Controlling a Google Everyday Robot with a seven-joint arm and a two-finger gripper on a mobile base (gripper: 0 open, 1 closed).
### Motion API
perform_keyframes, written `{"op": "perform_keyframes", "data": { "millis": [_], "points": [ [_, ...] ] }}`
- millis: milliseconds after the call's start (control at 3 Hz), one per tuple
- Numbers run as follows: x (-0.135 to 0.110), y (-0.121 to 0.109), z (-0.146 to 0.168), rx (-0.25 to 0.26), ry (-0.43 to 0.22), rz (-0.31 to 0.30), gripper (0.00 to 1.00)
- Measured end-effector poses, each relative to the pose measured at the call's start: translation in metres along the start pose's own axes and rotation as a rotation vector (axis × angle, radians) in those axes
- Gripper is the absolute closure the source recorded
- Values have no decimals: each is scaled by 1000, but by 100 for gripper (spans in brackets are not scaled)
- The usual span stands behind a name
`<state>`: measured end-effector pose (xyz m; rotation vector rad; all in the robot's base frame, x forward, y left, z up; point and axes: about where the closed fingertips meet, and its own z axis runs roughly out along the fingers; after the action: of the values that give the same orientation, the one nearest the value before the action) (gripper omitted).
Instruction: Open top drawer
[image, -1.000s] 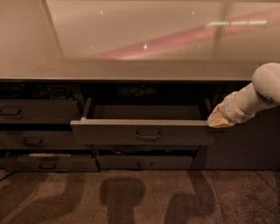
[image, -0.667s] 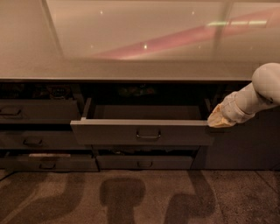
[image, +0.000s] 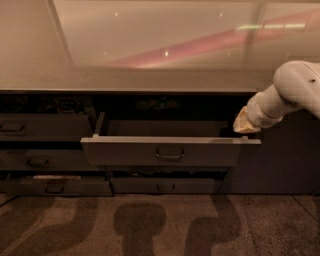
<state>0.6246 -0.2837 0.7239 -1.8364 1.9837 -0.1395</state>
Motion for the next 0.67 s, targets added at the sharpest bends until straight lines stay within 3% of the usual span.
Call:
{"op": "perform_keyframes", "data": {
  "millis": [667],
  "points": [
    [-1,1,4,-19,-36,9,100]
  ]
}}
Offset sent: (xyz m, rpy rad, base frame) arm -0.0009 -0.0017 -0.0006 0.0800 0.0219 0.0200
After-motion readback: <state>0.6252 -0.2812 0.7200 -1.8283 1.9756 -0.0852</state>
